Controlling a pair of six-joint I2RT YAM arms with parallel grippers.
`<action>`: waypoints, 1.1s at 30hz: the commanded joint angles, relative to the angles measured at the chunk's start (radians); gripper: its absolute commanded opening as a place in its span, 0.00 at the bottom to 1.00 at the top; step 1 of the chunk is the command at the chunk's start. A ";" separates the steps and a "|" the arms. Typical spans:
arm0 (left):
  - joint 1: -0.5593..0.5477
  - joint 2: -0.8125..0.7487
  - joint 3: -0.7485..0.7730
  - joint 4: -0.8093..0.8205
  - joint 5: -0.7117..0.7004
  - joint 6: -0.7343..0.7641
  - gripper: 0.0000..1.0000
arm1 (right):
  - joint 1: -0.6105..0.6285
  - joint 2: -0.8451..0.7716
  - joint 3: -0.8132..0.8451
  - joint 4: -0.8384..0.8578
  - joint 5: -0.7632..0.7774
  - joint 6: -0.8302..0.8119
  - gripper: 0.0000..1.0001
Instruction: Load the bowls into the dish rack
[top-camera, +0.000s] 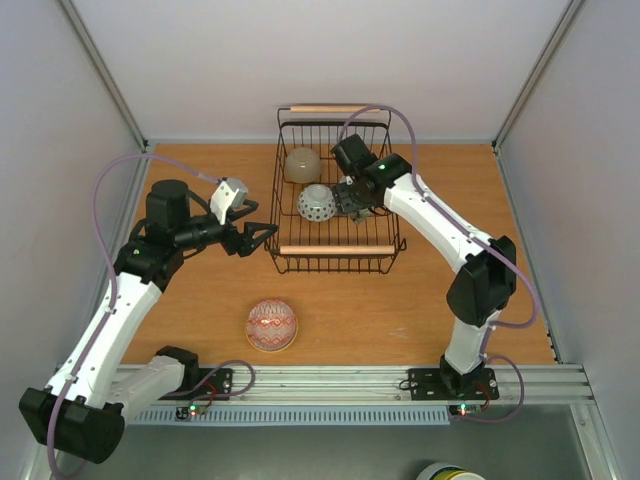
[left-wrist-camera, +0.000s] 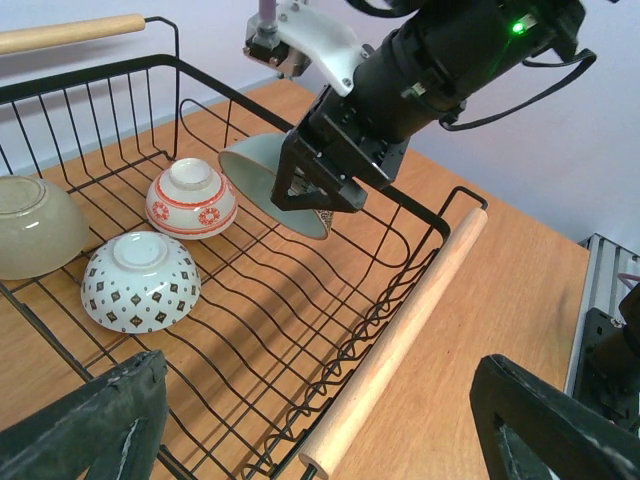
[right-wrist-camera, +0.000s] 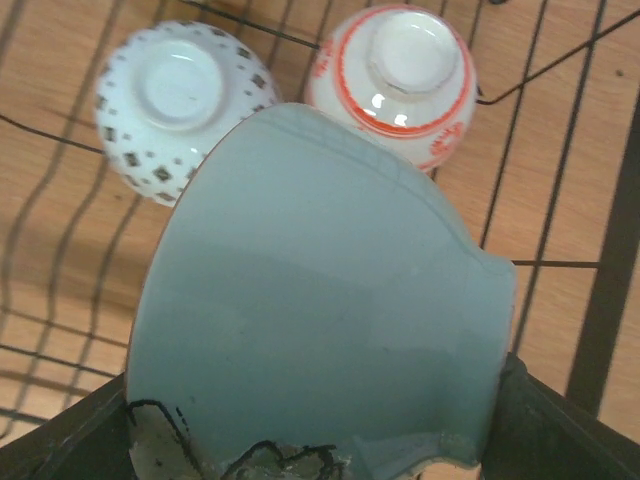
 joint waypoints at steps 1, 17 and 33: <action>0.000 0.008 -0.006 0.052 0.004 -0.007 0.83 | 0.012 0.037 0.091 -0.052 0.153 -0.052 0.01; -0.002 0.002 -0.003 0.048 0.010 -0.014 0.83 | 0.044 0.281 0.221 -0.202 0.306 -0.079 0.01; -0.001 -0.007 -0.004 0.048 0.006 -0.011 0.83 | 0.070 0.483 0.333 -0.387 0.238 -0.096 0.24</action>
